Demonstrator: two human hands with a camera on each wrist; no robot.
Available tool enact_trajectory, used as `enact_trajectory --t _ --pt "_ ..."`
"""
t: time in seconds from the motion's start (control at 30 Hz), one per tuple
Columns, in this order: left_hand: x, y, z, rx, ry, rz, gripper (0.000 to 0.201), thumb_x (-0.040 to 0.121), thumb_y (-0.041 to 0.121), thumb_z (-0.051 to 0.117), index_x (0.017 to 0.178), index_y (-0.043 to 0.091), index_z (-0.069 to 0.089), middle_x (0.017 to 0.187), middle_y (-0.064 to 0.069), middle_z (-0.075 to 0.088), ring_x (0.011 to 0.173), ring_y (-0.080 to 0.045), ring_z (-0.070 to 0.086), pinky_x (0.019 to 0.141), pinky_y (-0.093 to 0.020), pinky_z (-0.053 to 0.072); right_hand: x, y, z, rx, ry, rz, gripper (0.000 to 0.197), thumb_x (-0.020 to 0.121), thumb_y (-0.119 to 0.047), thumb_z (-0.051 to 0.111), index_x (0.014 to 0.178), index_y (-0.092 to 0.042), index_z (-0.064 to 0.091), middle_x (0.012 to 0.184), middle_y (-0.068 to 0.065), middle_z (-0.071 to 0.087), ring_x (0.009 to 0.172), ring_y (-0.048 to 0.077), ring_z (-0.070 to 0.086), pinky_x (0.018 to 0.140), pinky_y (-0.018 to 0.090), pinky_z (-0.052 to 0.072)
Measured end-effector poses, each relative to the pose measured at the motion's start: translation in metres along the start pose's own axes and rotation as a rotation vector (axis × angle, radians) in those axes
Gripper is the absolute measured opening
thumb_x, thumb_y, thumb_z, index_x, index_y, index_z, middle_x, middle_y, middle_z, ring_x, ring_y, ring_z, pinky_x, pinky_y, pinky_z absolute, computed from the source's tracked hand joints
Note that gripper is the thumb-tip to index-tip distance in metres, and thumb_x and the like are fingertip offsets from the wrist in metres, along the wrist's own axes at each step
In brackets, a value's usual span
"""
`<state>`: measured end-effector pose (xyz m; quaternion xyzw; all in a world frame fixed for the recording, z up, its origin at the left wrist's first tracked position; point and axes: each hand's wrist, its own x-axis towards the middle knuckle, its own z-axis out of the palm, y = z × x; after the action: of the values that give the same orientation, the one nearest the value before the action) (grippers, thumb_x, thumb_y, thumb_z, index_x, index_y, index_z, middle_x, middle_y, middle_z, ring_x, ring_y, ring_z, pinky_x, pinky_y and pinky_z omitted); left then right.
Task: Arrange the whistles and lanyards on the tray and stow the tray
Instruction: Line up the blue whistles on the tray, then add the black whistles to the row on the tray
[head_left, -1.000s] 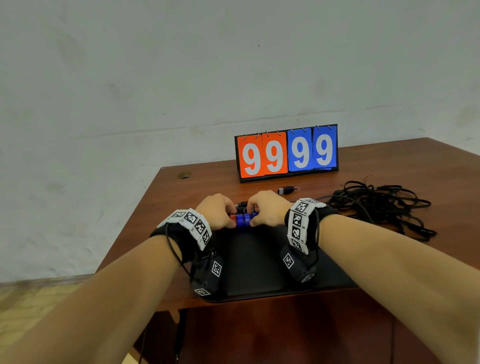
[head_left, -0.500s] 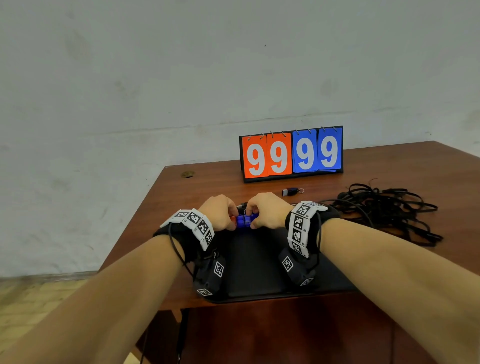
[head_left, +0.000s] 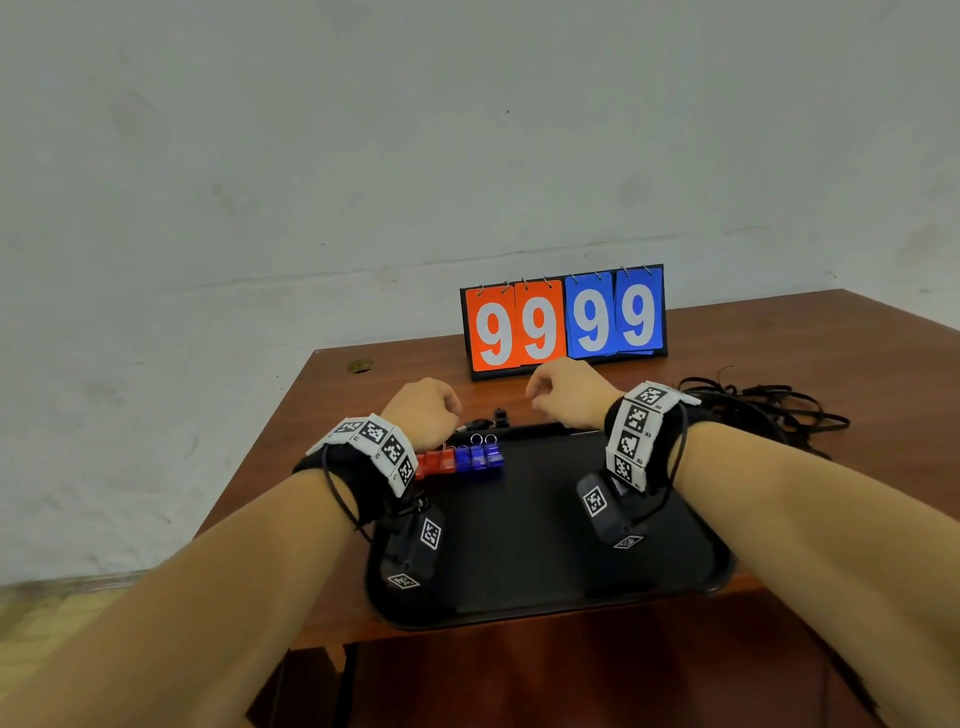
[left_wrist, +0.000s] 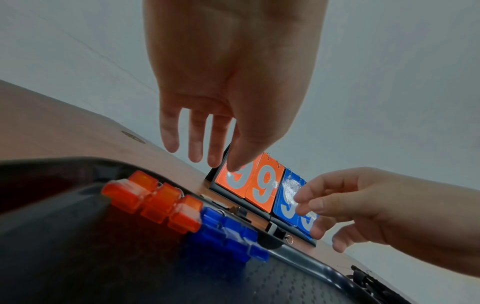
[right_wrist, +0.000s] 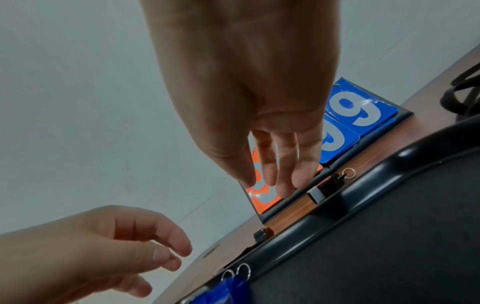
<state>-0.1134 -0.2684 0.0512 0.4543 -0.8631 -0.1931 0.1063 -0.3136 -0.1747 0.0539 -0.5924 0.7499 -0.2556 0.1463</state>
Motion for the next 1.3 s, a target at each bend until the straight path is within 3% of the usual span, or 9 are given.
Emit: enact_trajectory --t 0.1,0.2,0.47,0.63,0.77,0.87,1.03,1.17,1.3 --pt "0.006 0.005 0.005 -0.016 -0.003 0.000 0.016 0.093 0.013 0.058 0.102 0.021 0.070 0.114 -0.001 0.068 0.102 -0.017 0.063 0.091 -0.031 0.051 0.004 0.008 -0.001 0.054 0.016 0.024 0.016 0.093 -0.010 0.060 0.107 -0.015 0.067 0.109 0.003 0.065 0.095 0.018 0.066 0.078 0.026 0.054" --pt "0.014 0.012 0.011 -0.016 -0.019 -0.001 0.018 0.094 0.013 0.057 0.104 0.020 0.070 0.114 -0.001 0.068 0.104 -0.018 0.063 0.092 -0.032 0.051 0.013 0.008 0.003 0.042 -0.002 -0.012 0.021 0.093 -0.010 0.060 0.112 -0.016 0.069 0.115 0.002 0.065 0.103 0.015 0.061 0.086 0.024 0.048" --pt "0.028 0.014 0.022 0.053 -0.189 0.036 0.028 0.097 0.022 0.054 0.123 0.018 0.065 0.127 -0.003 0.062 0.113 -0.019 0.059 0.098 -0.034 0.047 0.040 -0.001 0.027 -0.105 -0.261 -0.106 0.038 0.092 -0.006 0.057 0.127 -0.019 0.063 0.126 0.000 0.063 0.114 0.015 0.058 0.093 0.025 0.044" --pt "0.033 0.008 0.027 0.060 -0.244 0.045 0.029 0.099 0.022 0.049 0.123 0.019 0.065 0.126 -0.003 0.063 0.109 -0.017 0.058 0.095 -0.031 0.045 0.048 -0.004 0.039 -0.205 -0.325 -0.140 0.041 0.093 -0.009 0.056 0.131 -0.020 0.061 0.135 0.000 0.059 0.122 0.019 0.055 0.101 0.031 0.043" --pt "0.035 0.005 0.027 0.075 -0.257 0.045 0.030 0.100 0.022 0.048 0.123 0.018 0.067 0.124 -0.003 0.065 0.109 -0.019 0.060 0.093 -0.031 0.046 0.052 -0.007 0.043 -0.228 -0.365 -0.138 0.043 0.095 -0.015 0.056 0.138 -0.019 0.056 0.138 0.001 0.058 0.121 0.019 0.054 0.098 0.029 0.042" --pt "0.035 0.005 0.027 0.087 -0.256 0.044 0.031 0.098 0.022 0.050 0.122 0.017 0.069 0.122 -0.003 0.067 0.108 -0.020 0.061 0.089 -0.031 0.048 0.055 -0.008 0.046 -0.232 -0.363 -0.114 0.039 0.095 -0.017 0.056 0.134 -0.016 0.060 0.133 0.003 0.061 0.117 0.020 0.057 0.097 0.030 0.045" --pt "0.034 0.003 0.028 0.107 -0.222 0.063 0.031 0.096 0.018 0.053 0.122 0.017 0.070 0.126 -0.002 0.067 0.111 -0.020 0.061 0.095 -0.034 0.050 0.057 -0.004 0.050 -0.217 -0.280 -0.052 0.028 0.094 -0.020 0.058 0.117 -0.013 0.072 0.116 0.004 0.070 0.101 0.019 0.064 0.087 0.030 0.053" --pt "0.033 0.001 0.026 0.016 -0.059 0.020 0.033 0.094 0.013 0.052 0.120 0.020 0.071 0.129 -0.001 0.065 0.111 -0.019 0.062 0.097 -0.035 0.052 0.052 -0.002 0.047 -0.137 -0.145 -0.046 0.028 0.092 -0.011 0.059 0.117 -0.012 0.072 0.119 0.005 0.069 0.106 0.019 0.063 0.093 0.031 0.052" --pt "0.028 0.000 0.019 -0.105 0.108 0.011 0.037 0.091 0.005 0.052 0.121 0.021 0.070 0.128 0.001 0.066 0.108 -0.017 0.063 0.092 -0.025 0.050 0.043 -0.004 0.036 0.069 -0.013 -0.039 0.034 0.087 -0.007 0.066 0.121 -0.012 0.069 0.122 0.002 0.067 0.111 0.015 0.060 0.098 0.028 0.048"
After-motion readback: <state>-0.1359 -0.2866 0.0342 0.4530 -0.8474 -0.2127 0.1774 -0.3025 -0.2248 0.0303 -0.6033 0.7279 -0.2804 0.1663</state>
